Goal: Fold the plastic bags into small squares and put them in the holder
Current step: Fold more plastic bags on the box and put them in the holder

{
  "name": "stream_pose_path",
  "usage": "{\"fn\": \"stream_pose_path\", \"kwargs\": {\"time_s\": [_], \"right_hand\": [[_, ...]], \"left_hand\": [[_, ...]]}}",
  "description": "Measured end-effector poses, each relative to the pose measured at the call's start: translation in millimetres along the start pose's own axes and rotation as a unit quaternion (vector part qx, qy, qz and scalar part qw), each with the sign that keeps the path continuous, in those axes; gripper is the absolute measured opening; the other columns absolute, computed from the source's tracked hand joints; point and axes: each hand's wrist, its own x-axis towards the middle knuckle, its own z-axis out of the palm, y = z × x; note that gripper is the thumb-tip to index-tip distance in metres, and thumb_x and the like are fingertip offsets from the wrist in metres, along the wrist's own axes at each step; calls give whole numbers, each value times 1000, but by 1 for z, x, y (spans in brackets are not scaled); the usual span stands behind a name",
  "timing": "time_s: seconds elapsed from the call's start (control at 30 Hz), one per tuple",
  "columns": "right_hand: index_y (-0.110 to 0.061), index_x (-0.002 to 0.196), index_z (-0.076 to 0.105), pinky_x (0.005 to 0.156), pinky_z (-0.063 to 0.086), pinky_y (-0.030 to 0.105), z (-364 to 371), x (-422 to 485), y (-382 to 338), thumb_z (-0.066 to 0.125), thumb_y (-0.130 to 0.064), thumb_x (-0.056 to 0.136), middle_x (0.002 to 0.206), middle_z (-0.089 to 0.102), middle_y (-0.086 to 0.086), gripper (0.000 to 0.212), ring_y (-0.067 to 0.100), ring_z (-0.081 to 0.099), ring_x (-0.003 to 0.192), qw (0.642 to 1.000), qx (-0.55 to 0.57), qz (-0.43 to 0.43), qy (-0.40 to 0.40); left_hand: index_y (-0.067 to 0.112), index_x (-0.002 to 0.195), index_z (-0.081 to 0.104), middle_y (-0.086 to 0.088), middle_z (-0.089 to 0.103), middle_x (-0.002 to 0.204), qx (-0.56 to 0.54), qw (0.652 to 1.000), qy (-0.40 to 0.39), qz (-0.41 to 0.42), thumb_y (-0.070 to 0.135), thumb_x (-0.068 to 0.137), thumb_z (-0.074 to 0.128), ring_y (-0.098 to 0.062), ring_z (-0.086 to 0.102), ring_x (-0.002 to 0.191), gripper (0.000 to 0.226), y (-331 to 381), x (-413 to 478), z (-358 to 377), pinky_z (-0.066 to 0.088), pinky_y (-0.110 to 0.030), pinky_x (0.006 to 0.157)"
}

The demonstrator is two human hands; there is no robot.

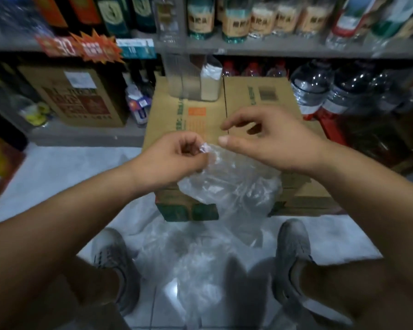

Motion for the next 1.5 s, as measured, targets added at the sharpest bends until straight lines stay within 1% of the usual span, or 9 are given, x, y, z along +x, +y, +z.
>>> {"fn": "stream_pose_path", "kwargs": {"time_s": [0.2, 0.33, 0.5, 0.67, 0.93, 1.07, 1.17, 1.37, 1.5], "right_hand": [[-16, 85, 71, 62, 46, 16, 2, 38, 0, 80, -28, 85, 72, 66, -6, 15, -1, 58, 64, 995, 100, -2, -18], [-12, 80, 66, 58, 40, 11, -6, 65, 7, 79, -19, 86, 68, 60, -9, 16, -4, 50, 59, 989, 127, -22, 74], [-9, 87, 67, 65, 44, 20, -8, 91, 28, 77, -23, 89, 79, 66, 1, 17, 3, 54, 68, 988, 73, -30, 134], [-17, 87, 69, 62, 41, 9, -4, 102, 34, 77, -28, 89, 81, 68, -8, 14, 2, 58, 73, 990, 15, -42, 135], [-19, 85, 71, 72, 52, 32, -8, 117, 54, 77, -30, 88, 83, 70, -1, 13, 15, 64, 78, 990, 19, -3, 140], [-28, 114, 66, 86, 47, 22, -7, 116, 53, 74, -41, 89, 108, 65, -11, 29, 5, 60, 99, 987, -6, 10, 162], [-27, 101, 66, 79, 47, 20, -12, 106, 45, 71, -39, 91, 105, 63, -5, 17, 7, 60, 92, 978, -3, -1, 209], [-24, 94, 74, 73, 53, 17, -11, 71, 67, 78, -28, 85, 88, 73, -5, 10, 3, 67, 78, 990, 53, 56, -121], [-32, 101, 72, 75, 48, 14, 7, 64, 92, 81, -30, 83, 94, 70, -9, 20, -6, 61, 80, 985, 25, 90, -145]], "left_hand": [[3, 99, 65, -9, 60, 73, -61, 996, 58, 26, 9, 95, 66, -6, 57, 61, 7, 24, 23, -18, 49, -15, 62], [12, 110, 70, -29, 65, 105, -69, 993, 91, -7, 35, 82, 82, -32, 70, 97, 38, 24, 37, -33, 58, -38, 93], [9, 105, 72, -3, 73, 78, -54, 996, 38, -66, 27, 78, 81, -10, 68, 68, 34, 24, 52, -48, 54, -20, 61], [5, 100, 71, -3, 71, 70, -61, 992, 20, -106, 11, 81, 82, -9, 65, 59, 22, 12, 65, -49, 53, -19, 54], [8, 92, 77, -5, 70, 70, 51, 988, 4, -145, 8, 86, 78, -10, 62, 60, 6, -17, 69, -50, 51, -18, 55], [7, 90, 76, -8, 68, 67, 15, 983, 52, -176, 5, 92, 71, -11, 59, 56, 6, -22, 71, -55, 52, -19, 54], [8, 85, 73, -9, 64, 64, -35, 976, 90, -195, 5, 93, 69, -17, 56, 59, 9, -25, 71, -61, 50, -24, 54], [7, 88, 71, -10, 66, 68, -49, 968, 143, -202, 13, 93, 72, -15, 58, 60, 8, -41, 64, -69, 50, -23, 54], [4, 95, 71, -9, 67, 69, -34, 968, 158, -193, 15, 92, 73, -11, 59, 58, 12, -50, 58, -72, 51, -21, 56]]}}
